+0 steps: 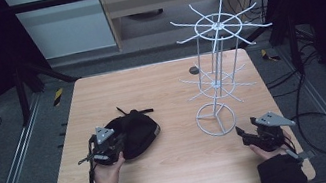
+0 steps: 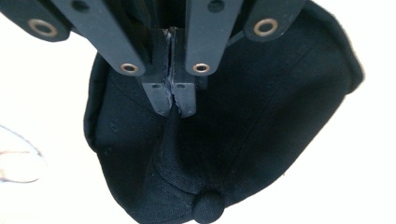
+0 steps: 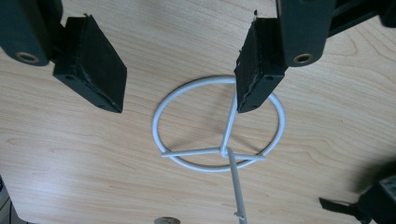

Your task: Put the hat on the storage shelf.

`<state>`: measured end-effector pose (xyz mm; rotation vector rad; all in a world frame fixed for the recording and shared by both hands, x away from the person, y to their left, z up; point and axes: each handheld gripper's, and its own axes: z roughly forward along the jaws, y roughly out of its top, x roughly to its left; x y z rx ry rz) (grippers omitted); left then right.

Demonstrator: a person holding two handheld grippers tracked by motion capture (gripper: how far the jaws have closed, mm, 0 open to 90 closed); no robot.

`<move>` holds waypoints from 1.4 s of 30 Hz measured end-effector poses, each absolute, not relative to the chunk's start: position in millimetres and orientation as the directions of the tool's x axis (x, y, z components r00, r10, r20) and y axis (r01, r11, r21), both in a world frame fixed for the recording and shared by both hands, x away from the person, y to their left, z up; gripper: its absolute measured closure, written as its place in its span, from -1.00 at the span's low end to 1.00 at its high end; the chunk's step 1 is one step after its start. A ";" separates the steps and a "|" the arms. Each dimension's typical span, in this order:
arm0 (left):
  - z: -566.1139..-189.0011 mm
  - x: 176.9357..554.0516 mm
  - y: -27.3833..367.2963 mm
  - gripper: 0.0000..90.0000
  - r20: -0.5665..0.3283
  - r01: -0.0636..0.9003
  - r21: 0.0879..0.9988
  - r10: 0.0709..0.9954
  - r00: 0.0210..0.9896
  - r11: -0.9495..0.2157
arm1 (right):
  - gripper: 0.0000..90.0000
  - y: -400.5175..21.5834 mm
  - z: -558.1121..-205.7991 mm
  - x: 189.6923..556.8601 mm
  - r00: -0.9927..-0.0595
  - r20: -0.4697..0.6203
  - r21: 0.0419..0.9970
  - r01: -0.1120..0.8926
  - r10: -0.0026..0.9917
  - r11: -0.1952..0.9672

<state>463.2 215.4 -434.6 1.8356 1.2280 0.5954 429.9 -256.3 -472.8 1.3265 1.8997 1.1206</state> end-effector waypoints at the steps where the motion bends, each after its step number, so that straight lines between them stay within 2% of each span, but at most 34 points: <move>1: -431.2 461.0 216.8 0.97 -0.053 0.501 0.845 0.905 0.421 -0.184 | -0.24 -256.8 -472.8 429.8 -0.351 0.019 0.870 0.468 0.936 0.158; 7: -409.9 444.4 221.2 0.97 -0.050 0.414 0.892 0.871 0.488 -0.181 | -0.24 -260.0 -472.8 429.4 -0.340 0.017 0.872 0.465 0.940 0.153; 22: -340.0 413.0 227.7 0.97 -0.089 0.179 0.984 0.812 0.577 -0.020 | -0.24 -267.2 -473.8 430.2 -0.317 0.006 0.880 0.452 0.948 0.145; 33: -300.3 410.1 221.3 0.97 -0.138 0.029 0.988 0.772 0.620 0.154 | -0.24 -268.4 -474.3 431.0 -0.314 0.004 0.880 0.452 0.949 0.145; 42: -273.0 410.4 212.0 0.97 -0.165 -0.040 0.966 0.731 0.662 0.254 | -0.24 -267.6 -475.6 431.9 -0.319 0.008 0.879 0.454 0.948 0.145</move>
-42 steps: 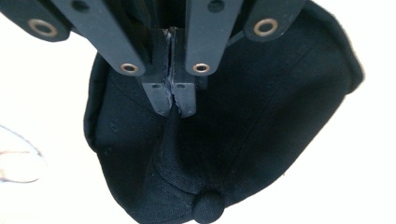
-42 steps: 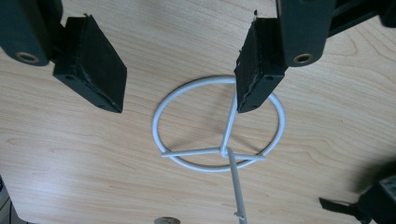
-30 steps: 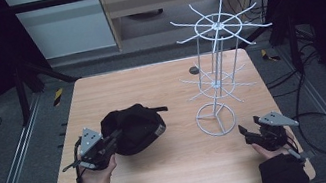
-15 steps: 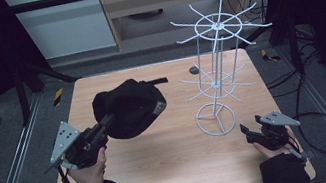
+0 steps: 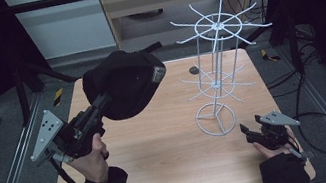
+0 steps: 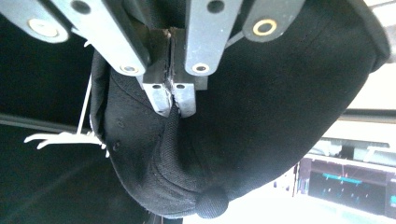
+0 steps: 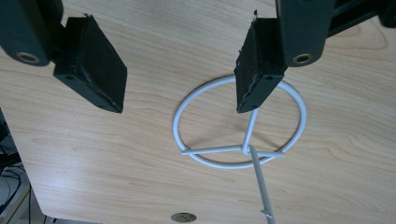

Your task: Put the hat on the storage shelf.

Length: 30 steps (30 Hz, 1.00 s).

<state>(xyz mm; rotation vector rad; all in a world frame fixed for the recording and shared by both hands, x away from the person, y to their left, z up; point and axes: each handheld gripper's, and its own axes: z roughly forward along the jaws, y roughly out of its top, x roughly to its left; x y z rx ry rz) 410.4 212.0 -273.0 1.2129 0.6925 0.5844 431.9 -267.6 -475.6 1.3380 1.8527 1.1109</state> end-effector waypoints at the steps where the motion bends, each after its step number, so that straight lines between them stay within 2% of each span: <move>1: -268.8 410.1 211.1 0.98 -0.166 -0.054 0.962 0.729 0.665 0.268 | -0.24 -267.7 -475.9 432.1 -0.320 0.006 0.880 0.452 0.947 0.148; 9: -239.2 406.3 202.5 0.98 -0.165 -0.121 0.928 0.682 0.712 0.352 | -0.24 -266.9 -477.2 433.2 -0.326 0.004 0.877 0.456 0.945 0.153; 15: -229.2 410.2 180.6 0.98 -0.156 -0.122 0.923 0.644 0.749 0.366 | -0.24 -266.8 -477.0 432.8 -0.327 0.011 0.877 0.457 0.945 0.148; 21: -242.1 417.4 157.0 0.97 -0.155 -0.081 0.934 0.597 0.787 0.349 | -0.24 -266.5 -477.3 432.9 -0.332 0.011 0.877 0.457 0.943 0.151; 30: -276.5 427.9 152.8 0.97 -0.180 0.005 0.956 0.572 0.800 0.294 | -0.24 -266.1 -477.8 433.3 -0.335 0.006 0.876 0.457 0.942 0.157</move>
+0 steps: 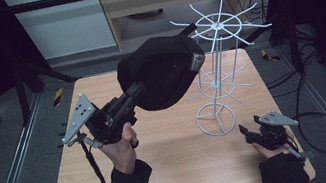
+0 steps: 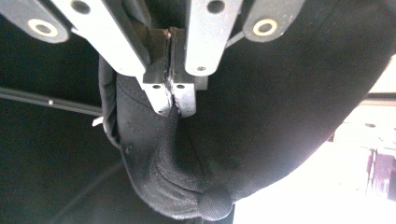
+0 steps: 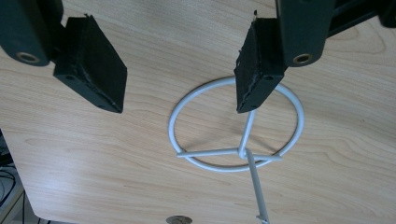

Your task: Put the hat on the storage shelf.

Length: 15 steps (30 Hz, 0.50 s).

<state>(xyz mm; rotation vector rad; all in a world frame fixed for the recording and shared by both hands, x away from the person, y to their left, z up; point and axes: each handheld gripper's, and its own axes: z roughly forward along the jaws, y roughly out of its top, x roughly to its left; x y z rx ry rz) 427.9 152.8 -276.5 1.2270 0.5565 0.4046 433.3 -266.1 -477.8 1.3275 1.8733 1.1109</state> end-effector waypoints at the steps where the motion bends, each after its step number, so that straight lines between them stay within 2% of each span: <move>1: -280.8 429.0 152.9 0.97 -0.183 0.015 0.958 0.573 0.799 0.285 | -0.24 -266.3 -478.1 433.6 -0.335 -0.001 0.876 0.455 0.942 0.162; 15: -313.0 442.9 138.3 0.94 -0.153 0.098 0.988 0.604 0.782 0.123 | -0.25 -264.9 -479.9 434.5 -0.340 0.002 0.865 0.472 0.940 0.168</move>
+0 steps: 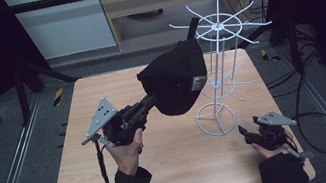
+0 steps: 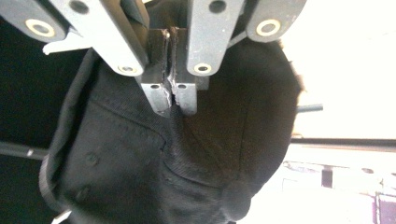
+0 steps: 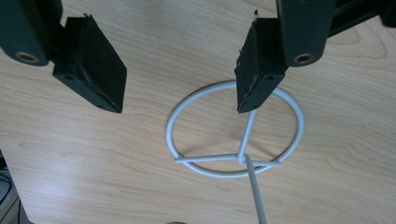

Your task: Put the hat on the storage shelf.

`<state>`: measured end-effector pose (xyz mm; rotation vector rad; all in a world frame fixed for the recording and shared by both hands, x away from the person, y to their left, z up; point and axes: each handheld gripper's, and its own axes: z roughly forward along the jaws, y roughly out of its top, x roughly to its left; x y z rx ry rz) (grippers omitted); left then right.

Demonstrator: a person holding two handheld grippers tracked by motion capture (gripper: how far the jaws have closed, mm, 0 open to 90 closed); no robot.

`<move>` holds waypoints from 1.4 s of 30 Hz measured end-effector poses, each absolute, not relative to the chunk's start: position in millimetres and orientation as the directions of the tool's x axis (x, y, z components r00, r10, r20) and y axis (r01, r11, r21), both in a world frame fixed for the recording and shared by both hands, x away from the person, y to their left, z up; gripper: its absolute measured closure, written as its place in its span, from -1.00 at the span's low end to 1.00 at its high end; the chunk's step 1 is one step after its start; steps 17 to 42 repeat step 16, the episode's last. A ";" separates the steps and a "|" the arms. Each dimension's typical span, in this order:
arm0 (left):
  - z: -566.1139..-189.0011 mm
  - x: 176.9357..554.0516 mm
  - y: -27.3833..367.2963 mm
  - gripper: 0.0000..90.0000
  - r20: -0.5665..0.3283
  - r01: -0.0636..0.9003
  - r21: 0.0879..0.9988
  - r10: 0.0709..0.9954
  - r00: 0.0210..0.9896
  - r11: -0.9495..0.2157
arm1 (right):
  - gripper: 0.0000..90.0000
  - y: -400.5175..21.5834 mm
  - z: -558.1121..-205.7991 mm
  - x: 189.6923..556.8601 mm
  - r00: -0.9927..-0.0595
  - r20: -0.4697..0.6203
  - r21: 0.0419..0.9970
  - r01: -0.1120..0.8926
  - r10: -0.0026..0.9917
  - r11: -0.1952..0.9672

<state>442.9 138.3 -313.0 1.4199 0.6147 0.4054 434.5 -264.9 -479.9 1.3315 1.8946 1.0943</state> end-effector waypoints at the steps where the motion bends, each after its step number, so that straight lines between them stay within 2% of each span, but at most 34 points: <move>1: -314.8 443.8 136.0 0.93 -0.146 0.101 0.989 0.608 0.780 0.108 | -0.25 -265.0 -480.1 434.7 -0.341 0.001 0.865 0.471 0.940 0.170; 5: -321.2 448.5 128.3 0.91 -0.135 0.117 0.991 0.610 0.781 0.070 | -0.26 -264.5 -480.0 434.6 -0.342 0.004 0.864 0.475 0.940 0.169; 7: -322.9 450.1 125.8 0.84 -0.128 0.124 0.991 0.607 0.784 0.049 | -0.26 -264.5 -480.1 434.6 -0.342 0.005 0.863 0.475 0.940 0.169; 9: -324.9 450.2 124.5 0.69 -0.114 0.130 0.991 0.607 0.787 0.017 | -0.26 -265.1 -480.7 435.2 -0.345 -0.004 0.865 0.470 0.939 0.176; 12: -328.8 447.6 127.4 0.35 -0.091 0.131 0.991 0.611 0.786 -0.021 | -0.27 -264.6 -480.6 434.8 -0.342 0.005 0.863 0.477 0.940 0.169; 16: -336.3 442.0 143.4 0.09 -0.086 0.146 0.988 0.635 0.768 -0.043 | -0.28 -264.8 -481.1 435.4 -0.343 -0.002 0.863 0.475 0.940 0.175; 42: -336.3 442.0 143.4 0.09 -0.086 0.146 0.988 0.635 0.768 -0.043 | -0.28 -264.8 -481.1 435.4 -0.343 -0.002 0.863 0.475 0.940 0.175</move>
